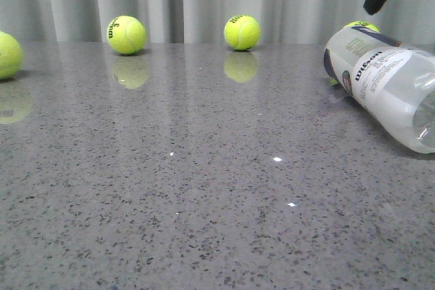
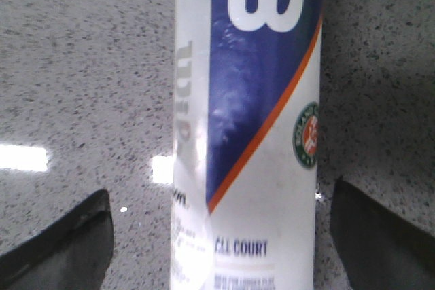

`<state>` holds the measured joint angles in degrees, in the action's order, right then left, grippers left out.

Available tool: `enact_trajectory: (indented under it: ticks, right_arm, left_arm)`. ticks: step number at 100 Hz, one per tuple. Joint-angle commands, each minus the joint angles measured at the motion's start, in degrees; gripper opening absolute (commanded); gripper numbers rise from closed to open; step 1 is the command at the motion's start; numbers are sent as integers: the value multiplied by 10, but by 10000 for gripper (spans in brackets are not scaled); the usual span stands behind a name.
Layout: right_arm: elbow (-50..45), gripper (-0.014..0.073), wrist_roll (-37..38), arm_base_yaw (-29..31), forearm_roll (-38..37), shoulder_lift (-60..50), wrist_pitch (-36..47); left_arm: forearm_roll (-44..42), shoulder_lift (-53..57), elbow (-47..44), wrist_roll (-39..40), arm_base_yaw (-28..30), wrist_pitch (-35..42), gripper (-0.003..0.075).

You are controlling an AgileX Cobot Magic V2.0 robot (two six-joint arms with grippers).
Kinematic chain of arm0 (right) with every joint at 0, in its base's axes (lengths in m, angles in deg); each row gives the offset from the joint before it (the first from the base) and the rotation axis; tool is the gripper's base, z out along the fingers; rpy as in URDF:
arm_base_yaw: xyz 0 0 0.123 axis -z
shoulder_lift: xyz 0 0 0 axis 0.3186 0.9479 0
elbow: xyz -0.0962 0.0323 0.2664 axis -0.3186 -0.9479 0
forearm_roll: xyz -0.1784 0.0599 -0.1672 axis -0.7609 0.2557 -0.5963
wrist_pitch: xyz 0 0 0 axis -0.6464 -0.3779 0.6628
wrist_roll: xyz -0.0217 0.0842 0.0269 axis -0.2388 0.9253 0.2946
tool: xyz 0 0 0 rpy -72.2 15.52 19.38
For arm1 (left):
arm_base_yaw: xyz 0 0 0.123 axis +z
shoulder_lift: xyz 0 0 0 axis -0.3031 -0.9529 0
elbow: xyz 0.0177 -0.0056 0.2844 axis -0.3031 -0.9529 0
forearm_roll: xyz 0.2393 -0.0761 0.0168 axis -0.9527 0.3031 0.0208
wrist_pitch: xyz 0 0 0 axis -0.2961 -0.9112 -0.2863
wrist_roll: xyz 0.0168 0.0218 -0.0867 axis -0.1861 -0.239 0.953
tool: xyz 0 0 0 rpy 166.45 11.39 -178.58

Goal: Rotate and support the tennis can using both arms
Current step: 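Grasp the tennis can mid-body with the right gripper and lift it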

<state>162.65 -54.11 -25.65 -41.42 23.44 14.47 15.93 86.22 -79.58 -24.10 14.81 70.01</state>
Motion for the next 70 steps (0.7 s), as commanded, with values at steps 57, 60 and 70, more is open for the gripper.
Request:
enact_trajectory:
  ticks: [57, 60, 70]
  right_arm:
    - [23, 372, 0, 0, -1, 58, 10]
    - [23, 330, 0, 0, -1, 58, 10]
    - [23, 295, 0, -1, -1, 57, 10]
  left_arm:
    - [1, 23, -27, 5, 1, 45, -21]
    - [1, 23, -27, 5, 1, 45, -20]
    - [1, 23, -27, 5, 1, 45, -20]
